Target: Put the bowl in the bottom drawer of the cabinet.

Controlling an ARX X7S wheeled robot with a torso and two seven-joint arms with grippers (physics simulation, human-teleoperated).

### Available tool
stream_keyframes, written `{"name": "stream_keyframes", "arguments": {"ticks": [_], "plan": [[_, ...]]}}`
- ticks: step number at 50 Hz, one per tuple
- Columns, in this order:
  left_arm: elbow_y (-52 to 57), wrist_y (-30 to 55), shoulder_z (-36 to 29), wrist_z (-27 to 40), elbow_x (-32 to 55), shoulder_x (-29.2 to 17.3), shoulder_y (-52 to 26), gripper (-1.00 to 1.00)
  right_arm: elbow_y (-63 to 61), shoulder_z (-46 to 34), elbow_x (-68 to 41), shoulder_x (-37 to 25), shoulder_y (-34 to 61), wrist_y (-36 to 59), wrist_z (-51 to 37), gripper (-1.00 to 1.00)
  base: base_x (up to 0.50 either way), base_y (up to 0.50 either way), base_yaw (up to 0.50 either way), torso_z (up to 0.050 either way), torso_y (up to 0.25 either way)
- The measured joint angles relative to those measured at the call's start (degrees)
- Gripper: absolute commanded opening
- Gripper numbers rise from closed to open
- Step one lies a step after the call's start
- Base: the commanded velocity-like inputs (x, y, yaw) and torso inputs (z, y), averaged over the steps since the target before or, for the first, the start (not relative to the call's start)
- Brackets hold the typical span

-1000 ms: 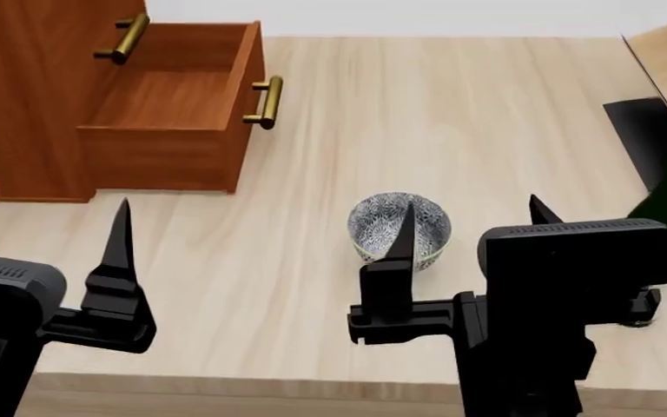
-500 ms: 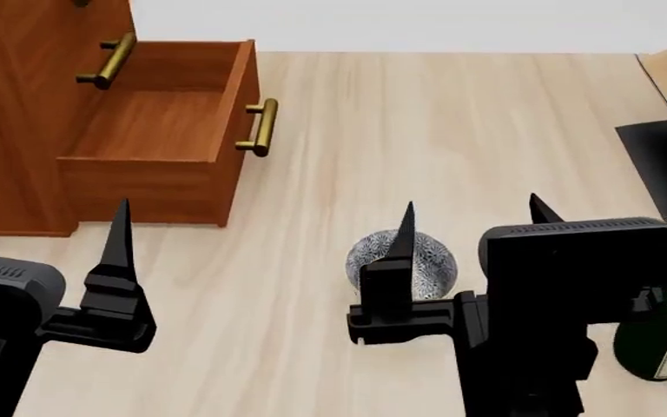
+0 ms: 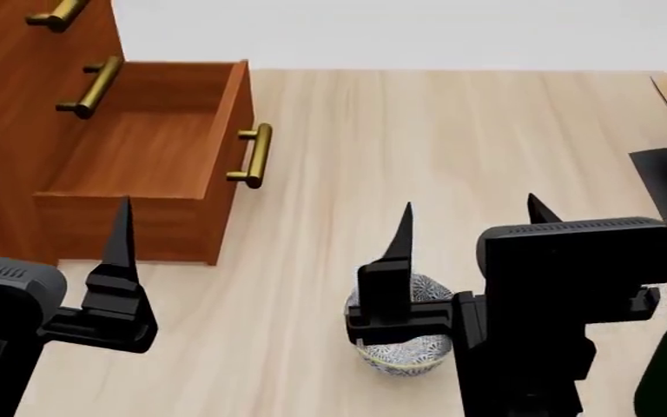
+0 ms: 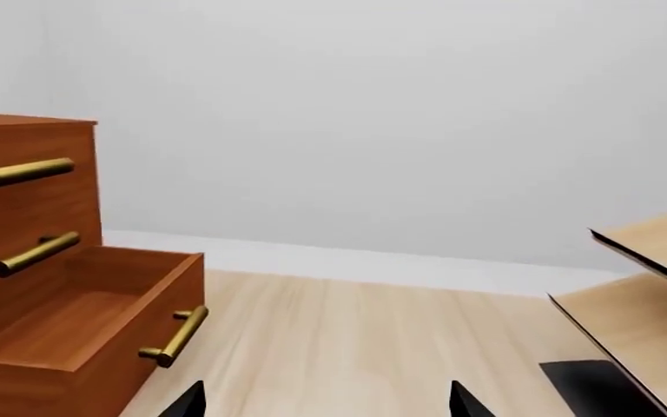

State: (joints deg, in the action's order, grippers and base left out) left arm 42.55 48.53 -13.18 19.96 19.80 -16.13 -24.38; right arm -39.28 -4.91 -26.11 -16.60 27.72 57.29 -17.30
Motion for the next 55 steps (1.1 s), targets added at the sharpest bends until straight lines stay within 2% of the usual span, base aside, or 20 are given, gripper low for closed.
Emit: {"name": "stream_keyframes", "arguments": {"ticks": [55], "plan": [[-0.2,-0.9,-0.3,1.0,1.3,-1.0,-0.2,1.00,0.5,-1.5,-1.0,-0.7,0.4,-0.6,-1.0,1.00,0.21,-0.03,0.00,0.000,0.000]]}}
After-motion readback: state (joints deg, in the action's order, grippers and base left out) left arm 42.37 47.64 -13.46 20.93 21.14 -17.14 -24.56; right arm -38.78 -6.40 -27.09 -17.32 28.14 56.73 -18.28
